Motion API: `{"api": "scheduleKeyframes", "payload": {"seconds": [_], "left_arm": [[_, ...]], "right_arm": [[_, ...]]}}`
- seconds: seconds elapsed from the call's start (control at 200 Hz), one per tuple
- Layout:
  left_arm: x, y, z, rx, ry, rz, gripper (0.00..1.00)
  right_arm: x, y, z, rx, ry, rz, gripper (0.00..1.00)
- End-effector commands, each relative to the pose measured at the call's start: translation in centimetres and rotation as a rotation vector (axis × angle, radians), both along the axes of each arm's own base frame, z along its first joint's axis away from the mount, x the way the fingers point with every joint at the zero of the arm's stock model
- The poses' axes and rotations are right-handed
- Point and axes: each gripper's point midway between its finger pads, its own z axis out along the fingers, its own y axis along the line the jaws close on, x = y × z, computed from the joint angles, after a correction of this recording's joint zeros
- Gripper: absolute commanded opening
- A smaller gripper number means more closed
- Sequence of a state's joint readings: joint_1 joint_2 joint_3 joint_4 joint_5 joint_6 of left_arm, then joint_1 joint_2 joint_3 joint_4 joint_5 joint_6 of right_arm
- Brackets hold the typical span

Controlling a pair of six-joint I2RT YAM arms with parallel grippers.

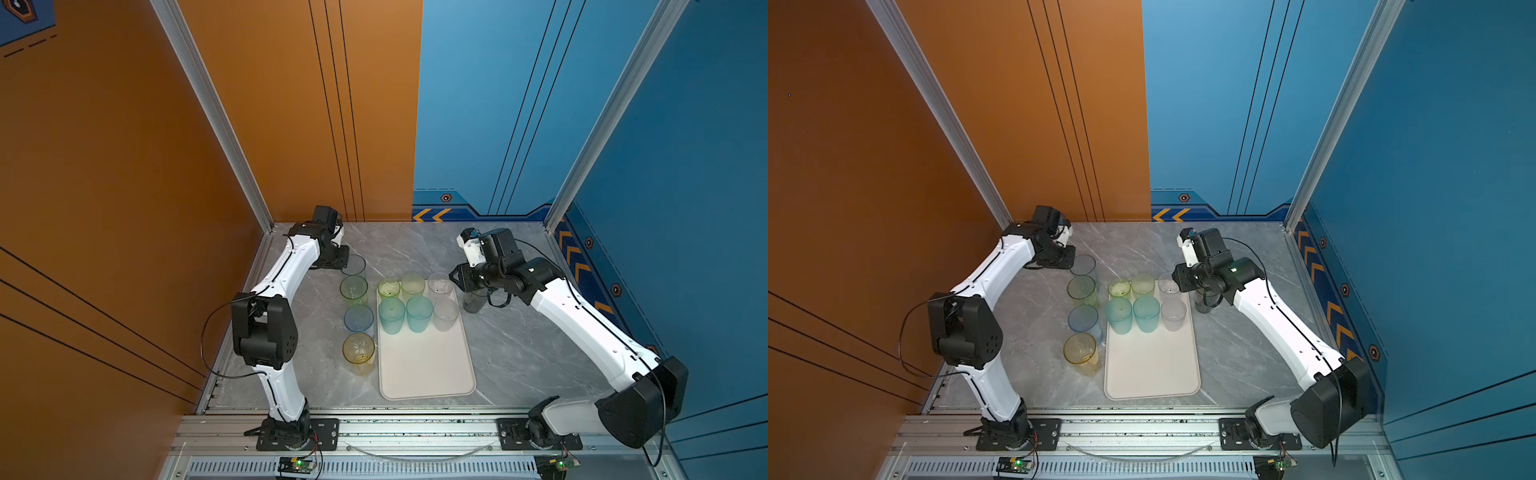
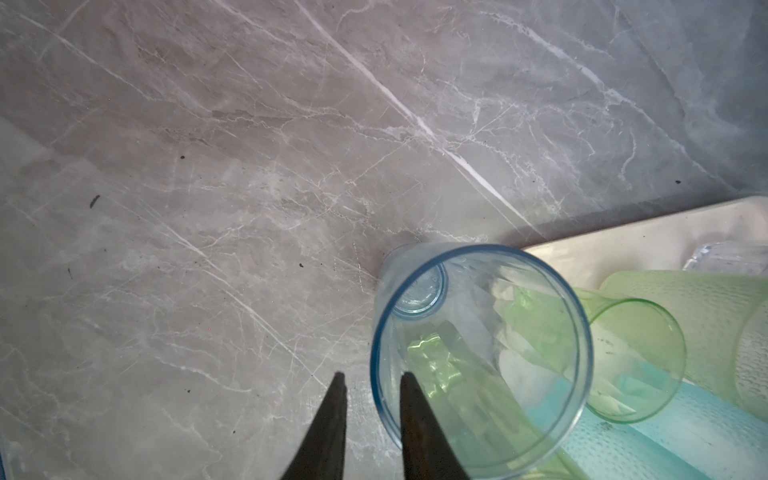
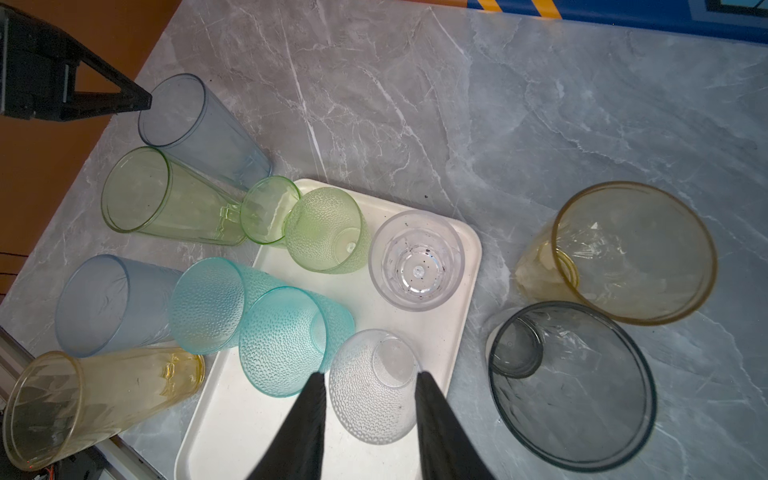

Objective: Place the glasses into the tray
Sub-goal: 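Lower the left gripper into the blue cup rim and close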

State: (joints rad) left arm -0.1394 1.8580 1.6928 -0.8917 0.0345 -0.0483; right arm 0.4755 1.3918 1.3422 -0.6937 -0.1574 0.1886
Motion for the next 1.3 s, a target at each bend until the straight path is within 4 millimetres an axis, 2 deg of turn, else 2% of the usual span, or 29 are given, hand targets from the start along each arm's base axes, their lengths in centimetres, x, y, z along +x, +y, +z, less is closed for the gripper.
{"api": "scheduleKeyframes", "payload": {"seconds": [0.0,0.386,0.656,0.856,0.871,1.057,1.297], "left_arm": [[0.2,0.0,-0.2,0.04,0.023,-0.022,0.22],[0.4,-0.4,-1.0,0.075,0.059,-0.051,0.18],[0.3,-0.4,-1.3,0.082,0.073,-0.061,0.06],[0.3,-0.3,-1.3,0.085,0.077,-0.063,0.02],[0.4,-0.2,-1.2,0.087,0.075,-0.062,0.0],[0.9,0.7,0.8,0.11,0.014,-0.038,0.0],[2.2,0.4,6.1,0.076,-0.168,-0.025,0.0]], "right_arm": [[0.7,0.2,0.5,0.016,-0.016,0.0,0.35],[0.9,0.1,-0.1,0.015,-0.001,-0.001,0.35],[0.8,-0.1,-0.3,0.011,0.002,-0.003,0.35],[0.7,-0.2,-0.4,0.01,0.001,-0.007,0.35],[0.7,-0.2,-0.3,0.012,0.001,-0.007,0.35],[0.7,-0.2,-0.1,0.018,-0.006,-0.011,0.35],[0.7,-0.1,-0.1,0.037,-0.009,-0.022,0.34]]}}
